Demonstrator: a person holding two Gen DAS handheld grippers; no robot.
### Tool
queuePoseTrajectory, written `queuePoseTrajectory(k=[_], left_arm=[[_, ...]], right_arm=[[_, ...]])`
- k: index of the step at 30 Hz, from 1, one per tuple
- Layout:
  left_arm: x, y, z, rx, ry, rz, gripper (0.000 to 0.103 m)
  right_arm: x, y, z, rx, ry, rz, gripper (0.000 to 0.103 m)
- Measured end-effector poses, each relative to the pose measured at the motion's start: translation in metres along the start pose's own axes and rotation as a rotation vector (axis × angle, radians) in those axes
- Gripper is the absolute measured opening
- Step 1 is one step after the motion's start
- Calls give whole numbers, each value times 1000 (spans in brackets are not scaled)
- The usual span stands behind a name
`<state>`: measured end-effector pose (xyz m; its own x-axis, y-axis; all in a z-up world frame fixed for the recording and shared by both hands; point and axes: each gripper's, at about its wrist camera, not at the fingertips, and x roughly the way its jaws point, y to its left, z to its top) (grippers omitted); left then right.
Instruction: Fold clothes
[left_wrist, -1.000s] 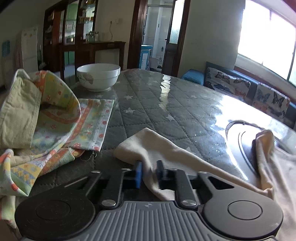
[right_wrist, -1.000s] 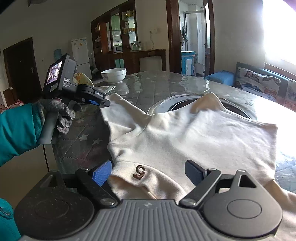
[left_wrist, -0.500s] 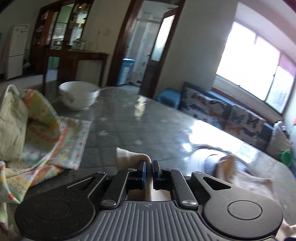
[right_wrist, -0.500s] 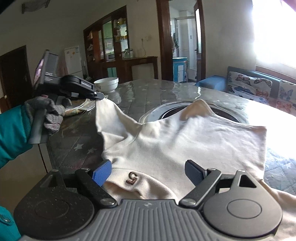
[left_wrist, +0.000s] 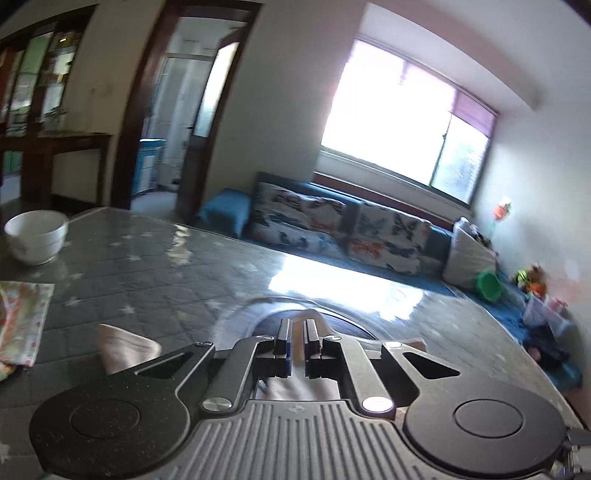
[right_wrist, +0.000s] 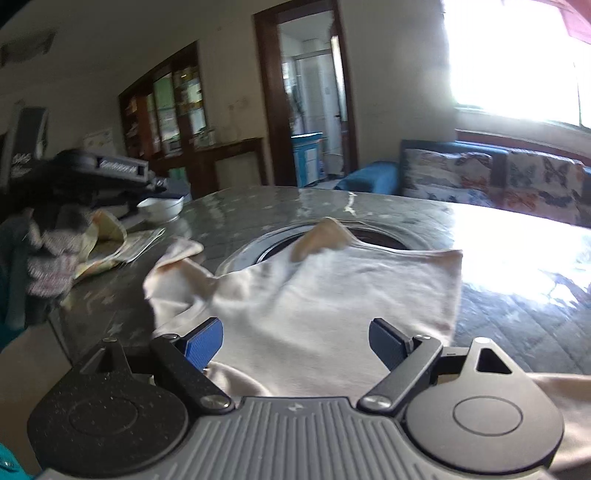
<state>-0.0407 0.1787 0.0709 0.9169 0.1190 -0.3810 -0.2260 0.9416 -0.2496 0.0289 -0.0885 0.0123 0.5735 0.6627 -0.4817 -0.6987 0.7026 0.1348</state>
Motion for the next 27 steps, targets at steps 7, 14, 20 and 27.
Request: queuePoseTrajectory(k=[7, 14, 20, 27], left_arm=[[6, 24, -27, 1, 66, 198, 20], [10, 77, -39, -98, 80, 423, 52], [22, 61, -42, 12, 87, 399, 54], [64, 53, -35, 126, 120, 371, 53]], right_arm=[[-7, -13, -6, 30, 9, -23, 88], [4, -6, -8, 19, 35, -4, 88], [13, 7, -10, 0, 63, 14, 88], [13, 14, -6, -19, 63, 7, 88]])
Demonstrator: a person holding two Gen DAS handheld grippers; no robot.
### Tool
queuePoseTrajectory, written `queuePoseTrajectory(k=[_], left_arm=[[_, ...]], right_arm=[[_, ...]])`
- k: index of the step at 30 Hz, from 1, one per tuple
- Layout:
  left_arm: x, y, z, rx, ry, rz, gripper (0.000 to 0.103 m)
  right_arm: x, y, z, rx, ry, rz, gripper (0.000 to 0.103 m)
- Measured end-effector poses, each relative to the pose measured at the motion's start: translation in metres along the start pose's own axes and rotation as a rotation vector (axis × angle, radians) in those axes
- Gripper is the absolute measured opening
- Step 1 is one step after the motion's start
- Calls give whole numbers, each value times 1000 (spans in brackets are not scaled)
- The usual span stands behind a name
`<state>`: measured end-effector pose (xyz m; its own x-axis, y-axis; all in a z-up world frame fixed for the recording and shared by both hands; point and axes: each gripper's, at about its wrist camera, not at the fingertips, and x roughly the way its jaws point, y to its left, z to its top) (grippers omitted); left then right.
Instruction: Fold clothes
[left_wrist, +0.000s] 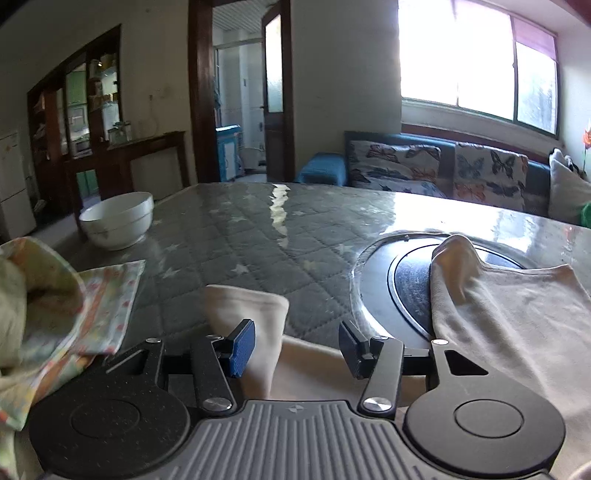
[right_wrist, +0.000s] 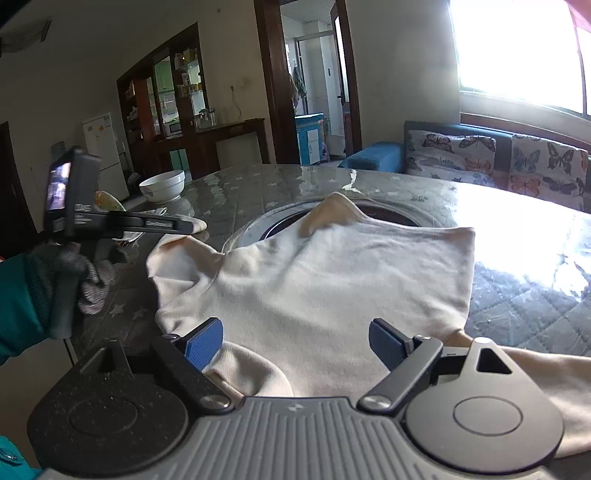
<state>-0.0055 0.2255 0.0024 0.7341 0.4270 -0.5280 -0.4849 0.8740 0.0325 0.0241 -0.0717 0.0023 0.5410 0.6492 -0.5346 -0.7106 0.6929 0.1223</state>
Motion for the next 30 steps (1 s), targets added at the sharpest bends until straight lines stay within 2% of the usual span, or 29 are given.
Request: queuePoseTrajectory(k=[7, 10, 15, 19, 26, 30], left_arm=[[39, 13, 11, -55, 88, 17, 47], [44, 15, 10, -41, 91, 28, 41], [46, 22, 11, -45, 85, 29, 11], [41, 32, 15, -101, 71, -5, 6], [-1, 34, 32, -207, -5, -169, 4], [-29, 18, 42, -228, -36, -312, 4]], right_arm=[[-2, -1, 2, 4, 9, -22, 88], [-2, -2, 2, 6, 11, -27, 88], [-1, -2, 3, 5, 7, -29, 88], [-2, -1, 4, 3, -4, -26, 88], [-7, -5, 3, 15, -23, -30, 88], [-7, -7, 4, 22, -29, -28, 88]])
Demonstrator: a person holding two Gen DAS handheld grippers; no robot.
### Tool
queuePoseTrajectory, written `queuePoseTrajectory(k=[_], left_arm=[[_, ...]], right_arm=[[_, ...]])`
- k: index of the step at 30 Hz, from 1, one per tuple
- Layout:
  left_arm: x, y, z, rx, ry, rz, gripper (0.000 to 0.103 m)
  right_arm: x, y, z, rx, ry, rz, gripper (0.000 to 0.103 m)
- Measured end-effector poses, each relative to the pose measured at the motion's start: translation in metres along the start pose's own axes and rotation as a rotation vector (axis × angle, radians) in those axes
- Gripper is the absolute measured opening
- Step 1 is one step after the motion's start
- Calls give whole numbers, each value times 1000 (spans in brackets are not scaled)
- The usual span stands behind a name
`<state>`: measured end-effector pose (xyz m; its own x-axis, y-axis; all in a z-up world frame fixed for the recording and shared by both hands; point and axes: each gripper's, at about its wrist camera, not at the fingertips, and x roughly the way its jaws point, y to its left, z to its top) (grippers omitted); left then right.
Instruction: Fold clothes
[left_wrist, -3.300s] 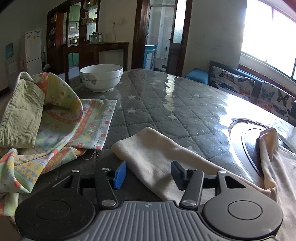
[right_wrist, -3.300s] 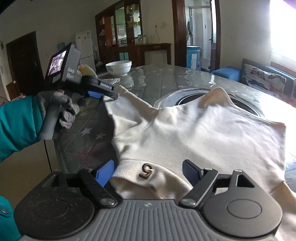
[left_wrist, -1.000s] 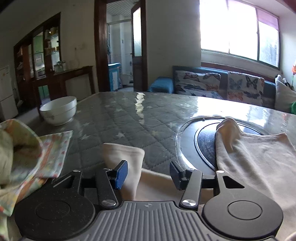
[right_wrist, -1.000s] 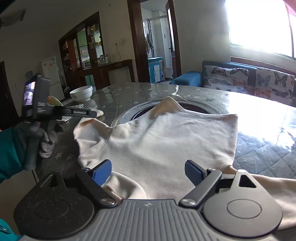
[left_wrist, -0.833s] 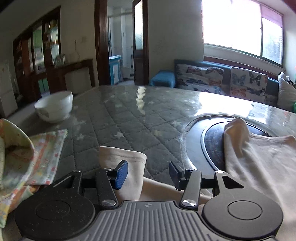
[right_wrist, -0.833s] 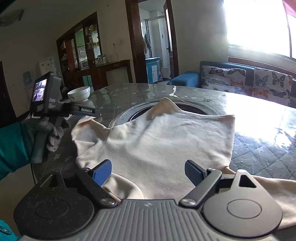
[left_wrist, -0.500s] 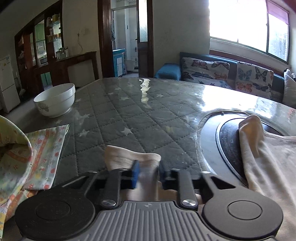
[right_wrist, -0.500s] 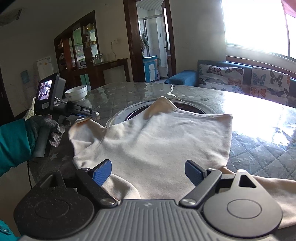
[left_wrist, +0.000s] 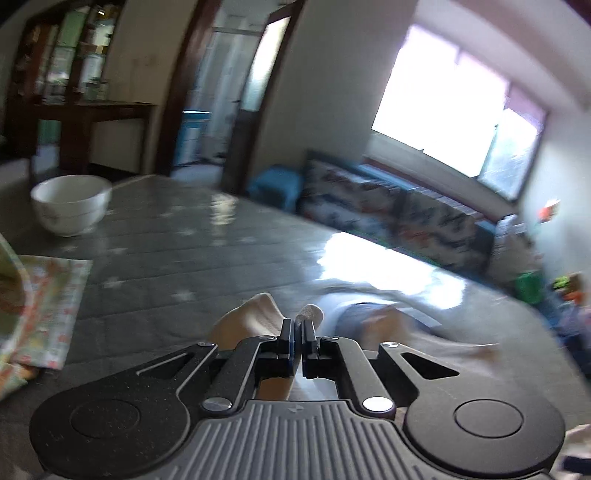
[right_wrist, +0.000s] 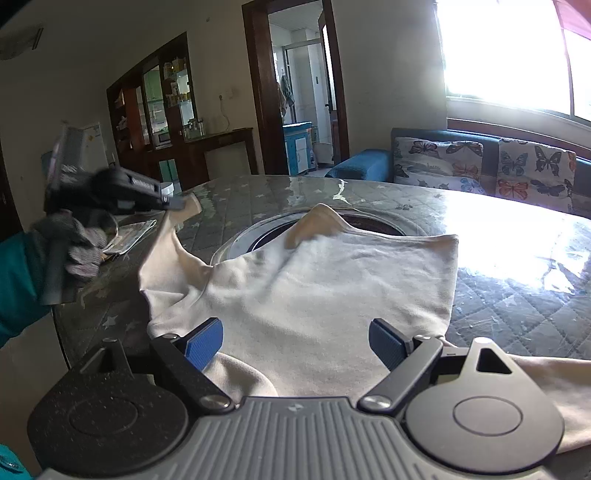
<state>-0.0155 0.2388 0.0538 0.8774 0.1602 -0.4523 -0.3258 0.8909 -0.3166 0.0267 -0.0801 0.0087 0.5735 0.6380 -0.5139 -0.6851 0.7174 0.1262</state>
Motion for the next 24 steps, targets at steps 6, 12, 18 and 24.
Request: queuePoseTrajectory(k=[6, 12, 18, 24], left_arm=[[-21, -48, -5, -5, 43, -262, 4], [-23, -84, -32, 37, 139, -479, 8], [-19, -78, -62, 113, 184, -447, 47], [-33, -39, -69, 208, 122, -236, 51]], right_arm=[[2, -4, -1, 10, 4, -10, 88], [0, -17, -4, 65, 1, -42, 88], [-4, -30, -8, 114, 18, -67, 88], [7, -34, -4, 123, 48, -56, 76]])
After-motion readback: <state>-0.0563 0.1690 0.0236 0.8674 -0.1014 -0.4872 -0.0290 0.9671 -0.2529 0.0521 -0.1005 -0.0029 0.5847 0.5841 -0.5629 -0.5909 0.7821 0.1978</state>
